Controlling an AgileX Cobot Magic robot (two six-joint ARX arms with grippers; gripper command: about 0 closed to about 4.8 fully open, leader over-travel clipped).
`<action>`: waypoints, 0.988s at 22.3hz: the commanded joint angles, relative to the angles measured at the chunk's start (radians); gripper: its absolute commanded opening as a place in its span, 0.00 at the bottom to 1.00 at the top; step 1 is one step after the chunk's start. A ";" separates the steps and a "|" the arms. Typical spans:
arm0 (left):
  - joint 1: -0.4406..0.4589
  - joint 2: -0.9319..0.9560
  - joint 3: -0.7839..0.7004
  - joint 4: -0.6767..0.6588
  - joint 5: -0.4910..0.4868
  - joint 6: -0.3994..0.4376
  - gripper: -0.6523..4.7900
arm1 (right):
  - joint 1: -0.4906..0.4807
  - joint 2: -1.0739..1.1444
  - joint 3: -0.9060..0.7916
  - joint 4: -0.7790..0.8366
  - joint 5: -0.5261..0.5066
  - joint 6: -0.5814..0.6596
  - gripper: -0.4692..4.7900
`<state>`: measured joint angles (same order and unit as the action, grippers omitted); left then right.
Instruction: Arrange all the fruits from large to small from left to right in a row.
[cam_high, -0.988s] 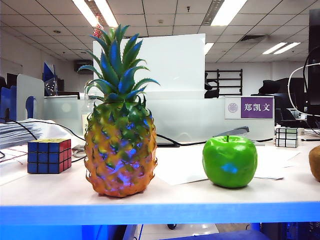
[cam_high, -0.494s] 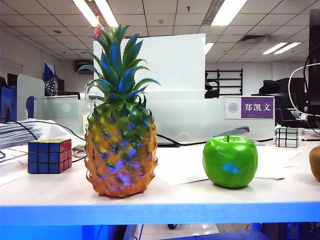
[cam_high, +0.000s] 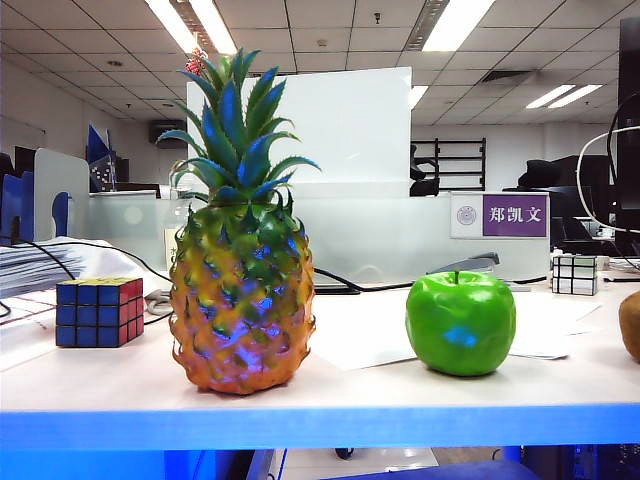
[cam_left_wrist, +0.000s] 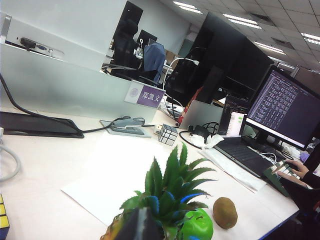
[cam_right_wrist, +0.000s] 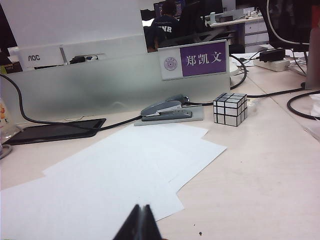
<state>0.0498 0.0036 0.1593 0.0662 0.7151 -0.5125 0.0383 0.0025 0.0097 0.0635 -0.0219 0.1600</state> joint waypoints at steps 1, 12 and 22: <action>0.001 -0.002 0.003 0.009 0.005 0.004 0.11 | 0.000 -0.002 -0.003 0.019 -0.003 -0.003 0.08; 0.001 -0.002 0.003 0.009 0.005 0.004 0.11 | 0.000 -0.002 -0.003 0.019 -0.003 -0.003 0.08; 0.001 -0.001 0.003 0.009 0.004 0.040 0.11 | 0.000 -0.002 -0.003 0.016 -0.003 -0.003 0.08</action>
<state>0.0498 0.0036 0.1593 0.0662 0.7151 -0.5102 0.0383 0.0025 0.0097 0.0631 -0.0227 0.1600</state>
